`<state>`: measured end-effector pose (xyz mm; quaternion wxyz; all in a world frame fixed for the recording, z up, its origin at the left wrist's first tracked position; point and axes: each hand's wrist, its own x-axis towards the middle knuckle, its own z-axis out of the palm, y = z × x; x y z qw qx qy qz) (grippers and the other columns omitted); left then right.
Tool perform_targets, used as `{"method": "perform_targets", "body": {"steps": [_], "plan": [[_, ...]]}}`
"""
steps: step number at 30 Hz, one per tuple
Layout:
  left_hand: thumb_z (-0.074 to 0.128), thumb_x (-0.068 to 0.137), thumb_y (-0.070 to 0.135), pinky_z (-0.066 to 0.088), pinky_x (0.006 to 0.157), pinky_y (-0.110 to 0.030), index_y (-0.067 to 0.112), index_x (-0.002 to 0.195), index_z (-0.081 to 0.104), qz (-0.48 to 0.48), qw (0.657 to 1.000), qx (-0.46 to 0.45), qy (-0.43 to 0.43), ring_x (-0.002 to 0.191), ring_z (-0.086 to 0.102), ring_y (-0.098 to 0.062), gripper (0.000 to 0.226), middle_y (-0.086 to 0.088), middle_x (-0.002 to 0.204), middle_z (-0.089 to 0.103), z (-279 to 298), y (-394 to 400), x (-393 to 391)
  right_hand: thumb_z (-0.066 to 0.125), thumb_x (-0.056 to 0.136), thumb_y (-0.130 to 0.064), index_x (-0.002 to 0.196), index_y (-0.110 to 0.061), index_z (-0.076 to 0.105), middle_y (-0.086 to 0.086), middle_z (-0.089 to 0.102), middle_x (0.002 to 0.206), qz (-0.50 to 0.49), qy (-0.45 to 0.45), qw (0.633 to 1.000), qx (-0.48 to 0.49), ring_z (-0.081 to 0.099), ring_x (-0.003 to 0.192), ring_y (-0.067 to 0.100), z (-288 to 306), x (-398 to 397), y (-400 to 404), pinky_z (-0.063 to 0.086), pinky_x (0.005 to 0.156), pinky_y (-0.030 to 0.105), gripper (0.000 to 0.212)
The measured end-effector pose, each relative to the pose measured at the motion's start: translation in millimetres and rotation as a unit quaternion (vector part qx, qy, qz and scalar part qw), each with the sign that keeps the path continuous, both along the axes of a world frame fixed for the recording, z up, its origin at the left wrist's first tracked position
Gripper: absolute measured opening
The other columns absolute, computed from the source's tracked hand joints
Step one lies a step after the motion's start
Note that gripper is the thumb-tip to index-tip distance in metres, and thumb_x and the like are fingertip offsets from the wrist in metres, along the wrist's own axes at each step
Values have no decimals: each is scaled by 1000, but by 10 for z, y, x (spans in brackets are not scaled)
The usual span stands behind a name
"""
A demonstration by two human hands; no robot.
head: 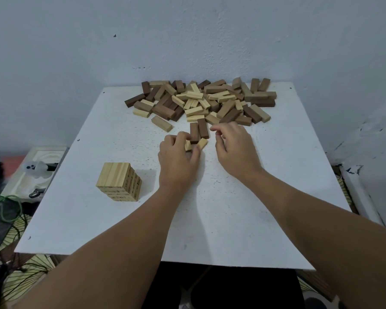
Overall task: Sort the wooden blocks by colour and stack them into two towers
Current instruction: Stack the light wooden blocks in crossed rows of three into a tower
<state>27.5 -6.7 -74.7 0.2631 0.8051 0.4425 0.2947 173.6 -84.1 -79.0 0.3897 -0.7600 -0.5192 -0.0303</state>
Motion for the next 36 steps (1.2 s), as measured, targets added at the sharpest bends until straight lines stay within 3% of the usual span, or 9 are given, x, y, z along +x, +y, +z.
{"method": "perform_targets", "body": {"steps": [4, 7, 10, 14, 21, 27, 31, 36], "plan": [[56, 99, 22, 44, 98, -43, 22, 119, 61, 46, 998, -21, -28, 110, 37, -14, 20, 3, 116, 47, 3, 9, 0, 56, 100, -21, 127, -26, 66, 1, 58, 107, -25, -70, 997, -35, 54, 100, 25, 115, 28, 160, 42, 85, 43, 29], [60, 95, 39, 40, 104, -43, 26, 119, 63, 70, 997, -25, -13, 113, 34, -15, 27, 6, 117, 46, 27, -33, 14, 52, 102, -31, 136, -36, 59, 1, 54, 118, -13, -104, 987, -123, 48, 113, 27, 328, 71, 434, 36, 97, 48, 35], [69, 77, 56, 36, 109, -39, 35, 118, 62, 72, 997, -39, 3, 121, 31, -15, 47, 10, 119, 43, 45, -59, 20, 50, 101, -25, 147, -46, 43, 5, 49, 134, 2, -128, 962, -241, 42, 127, 30, 479, 140, 732, 28, 108, 53, 51], [74, 81, 55, 36, 110, -41, 30, 131, 63, 74, 996, -39, 7, 125, 33, -19, 57, 6, 127, 49, 5, 6, -11, 48, 98, -19, 148, -54, 36, 9, 40, 145, -4, -129, 935, -330, 34, 134, 34, 487, 229, 964, 23, 111, 56, 62], [67, 92, 43, 38, 104, -39, 26, 128, 66, 60, 998, -28, 16, 120, 38, -18, 41, 5, 123, 56, -31, 32, -8, 55, 101, -34, 120, -41, 64, 3, 48, 126, -26, -186, 957, -219, 44, 120, 27, 410, 295, 984, 30, 102, 50, 22], [66, 92, 39, 39, 103, -41, 26, 127, 66, 58, 998, -32, 14, 119, 39, -19, 38, 5, 122, 57, -23, 32, -19, 60, 98, -37, 113, -32, 69, 0, 50, 120, 3, -224, 958, -178, 45, 121, 24, 454, 330, 933, 29, 108, 47, 18], [66, 93, 38, 38, 104, -40, 26, 128, 66, 55, 998, -37, 7, 120, 40, -19, 37, 4, 121, 57, -15, 35, -34, 58, 99, -37, 115, -28, 64, -3, 59, 118, -41, -124, 986, -109, 52, 115, 22, 402, 216, 638, 34, 104, 43, 20], [69, 91, 47, 38, 101, -40, 25, 122, 70, 41, 998, -48, 19, 117, 42, -22, 37, 2, 118, 59, 23, 28, -56, 60, 97, -43, 112, -31, 65, -12, 65, 103, -101, 2, 989, -112, 59, 103, 17, 200, 38, -35, 45, 95, 46, 20]]}}
